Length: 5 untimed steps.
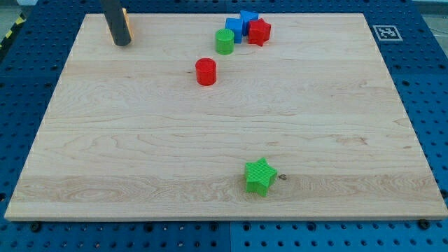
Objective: Move the green circle towards the left
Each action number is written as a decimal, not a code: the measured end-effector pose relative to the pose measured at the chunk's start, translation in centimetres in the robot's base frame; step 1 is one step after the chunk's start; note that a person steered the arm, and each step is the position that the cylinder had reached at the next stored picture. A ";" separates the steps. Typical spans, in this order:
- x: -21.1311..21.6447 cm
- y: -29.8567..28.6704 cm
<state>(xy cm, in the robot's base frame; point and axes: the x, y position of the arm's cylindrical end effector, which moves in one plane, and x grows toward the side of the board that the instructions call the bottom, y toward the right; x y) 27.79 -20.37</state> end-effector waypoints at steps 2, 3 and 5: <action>2.4 3.2; 4.0 9.0; 4.1 19.4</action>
<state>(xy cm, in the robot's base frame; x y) 31.85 -0.97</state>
